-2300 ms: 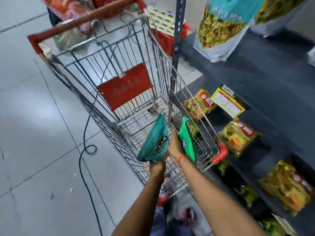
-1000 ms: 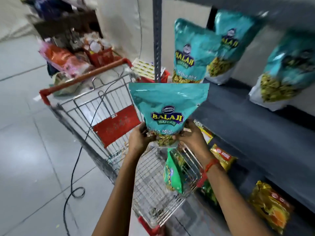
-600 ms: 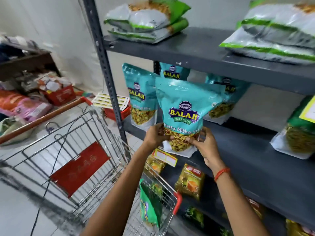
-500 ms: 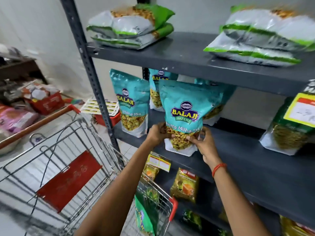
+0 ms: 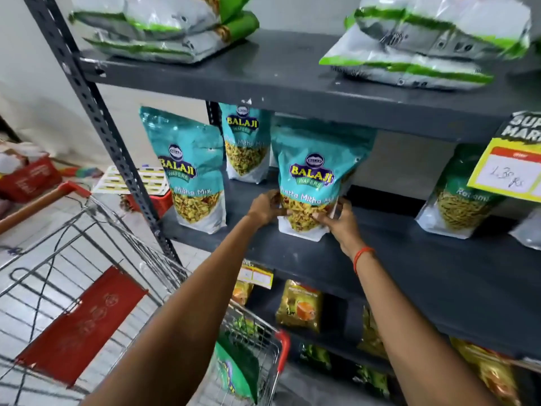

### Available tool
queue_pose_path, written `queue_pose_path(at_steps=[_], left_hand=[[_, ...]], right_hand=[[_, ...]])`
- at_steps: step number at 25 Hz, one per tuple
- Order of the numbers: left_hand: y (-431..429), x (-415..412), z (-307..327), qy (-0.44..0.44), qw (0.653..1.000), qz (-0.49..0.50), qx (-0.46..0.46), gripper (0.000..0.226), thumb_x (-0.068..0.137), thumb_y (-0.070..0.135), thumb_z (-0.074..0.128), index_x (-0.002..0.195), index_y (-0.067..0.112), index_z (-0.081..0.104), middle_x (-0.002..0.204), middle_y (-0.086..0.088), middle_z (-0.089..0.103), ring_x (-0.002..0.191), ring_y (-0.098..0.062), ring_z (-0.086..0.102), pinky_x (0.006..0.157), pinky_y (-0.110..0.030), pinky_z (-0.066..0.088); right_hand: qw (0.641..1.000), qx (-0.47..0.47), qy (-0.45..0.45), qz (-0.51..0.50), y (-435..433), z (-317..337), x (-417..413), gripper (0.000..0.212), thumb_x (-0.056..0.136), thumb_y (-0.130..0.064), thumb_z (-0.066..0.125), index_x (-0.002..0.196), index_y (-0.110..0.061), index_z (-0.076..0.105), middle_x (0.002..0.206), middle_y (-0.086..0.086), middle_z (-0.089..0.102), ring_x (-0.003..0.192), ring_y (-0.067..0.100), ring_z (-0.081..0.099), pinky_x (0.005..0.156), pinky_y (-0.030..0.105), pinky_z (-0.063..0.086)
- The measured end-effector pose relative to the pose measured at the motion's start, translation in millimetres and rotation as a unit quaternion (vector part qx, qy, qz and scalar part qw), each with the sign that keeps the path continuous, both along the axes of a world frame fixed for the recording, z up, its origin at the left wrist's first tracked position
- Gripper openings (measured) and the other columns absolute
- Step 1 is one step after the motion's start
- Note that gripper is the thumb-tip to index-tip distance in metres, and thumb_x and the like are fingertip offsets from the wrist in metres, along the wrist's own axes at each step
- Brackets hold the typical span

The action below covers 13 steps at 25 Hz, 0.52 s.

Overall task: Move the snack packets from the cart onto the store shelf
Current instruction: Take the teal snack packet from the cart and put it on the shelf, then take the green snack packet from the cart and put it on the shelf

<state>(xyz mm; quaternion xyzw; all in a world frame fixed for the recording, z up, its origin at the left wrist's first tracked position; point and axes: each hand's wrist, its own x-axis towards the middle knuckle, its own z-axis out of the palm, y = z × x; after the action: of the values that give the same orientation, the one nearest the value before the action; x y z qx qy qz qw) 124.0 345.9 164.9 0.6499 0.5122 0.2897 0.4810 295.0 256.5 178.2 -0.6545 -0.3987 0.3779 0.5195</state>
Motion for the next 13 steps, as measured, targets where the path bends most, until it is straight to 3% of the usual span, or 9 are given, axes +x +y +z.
queue_pose_path(at_steps=[2,4,6,9,11,13], left_hand=[[-22.2,-10.8,-2.1,0.035,0.999,0.005,0.042,0.071,0.076,0.012,0.075,0.137,0.001,0.04,0.143,-0.018,0.047,0.132,-0.03,0.046,0.11,-0.043,0.04],[-61.4,-32.5,-18.6,0.011,0.997,0.039,0.061,0.068,0.079,0.015,0.072,0.138,0.005,0.04,0.145,-0.013,0.045,0.131,-0.021,0.045,0.108,-0.035,0.041],[-111.2,-61.0,-45.8,-0.05,0.993,0.087,0.06,0.055,0.083,0.011,0.068,0.133,0.005,0.046,0.135,-0.007,0.054,0.123,-0.014,0.05,0.102,-0.027,0.044],[-185.1,-108.6,-101.6,-0.096,0.958,0.268,0.041,0.04,0.087,0.003,0.06,0.126,0.001,0.051,0.12,-0.009,0.063,0.109,-0.013,0.059,0.093,-0.016,0.047],[-220.2,-134.5,-140.8,-0.111,0.925,0.363,-0.013,0.039,0.088,-0.001,0.056,0.126,-0.001,0.048,0.123,-0.017,0.062,0.108,-0.013,0.06,0.089,-0.009,0.047],[-237.9,-153.6,-181.2,-0.113,0.912,0.379,-0.111,0.045,0.088,-0.007,0.052,0.132,-0.003,0.042,0.134,-0.021,0.054,0.119,-0.017,0.054,0.098,-0.018,0.044]], right_hand=[[0.994,-0.005,-0.088,-0.065,-17.1,-3.1,-16.6,0.089,0.069,-0.011,0.08,0.14,0.003,0.029,0.144,0.024,0.039,0.135,0.035,0.037,0.115,0.044,0.029],[0.989,0.037,-0.131,-0.059,-43.9,-22.4,-54.5,0.088,0.069,-0.016,0.081,0.139,0.003,0.032,0.141,0.024,0.042,0.133,0.034,0.038,0.113,0.042,0.031],[0.995,0.027,-0.097,0.016,-77.8,-47.1,-103.8,0.077,0.074,-0.013,0.077,0.137,0.003,0.035,0.138,0.023,0.044,0.13,0.033,0.042,0.112,0.045,0.035],[0.993,-0.017,-0.016,0.119,-118.1,-81.0,-170.2,0.063,0.083,-0.003,0.066,0.137,0.002,0.035,0.141,0.021,0.044,0.131,0.029,0.044,0.113,0.043,0.036],[0.985,-0.039,0.005,0.168,-141.8,-105.6,-202.7,0.053,0.088,-0.004,0.06,0.135,-0.001,0.038,0.139,0.016,0.047,0.128,0.021,0.046,0.11,0.029,0.038],[0.976,-0.079,0.009,0.205,-166.0,-134.0,-225.4,0.045,0.091,-0.002,0.054,0.134,0.0,0.041,0.134,0.009,0.049,0.122,0.013,0.046,0.101,0.013,0.038]])
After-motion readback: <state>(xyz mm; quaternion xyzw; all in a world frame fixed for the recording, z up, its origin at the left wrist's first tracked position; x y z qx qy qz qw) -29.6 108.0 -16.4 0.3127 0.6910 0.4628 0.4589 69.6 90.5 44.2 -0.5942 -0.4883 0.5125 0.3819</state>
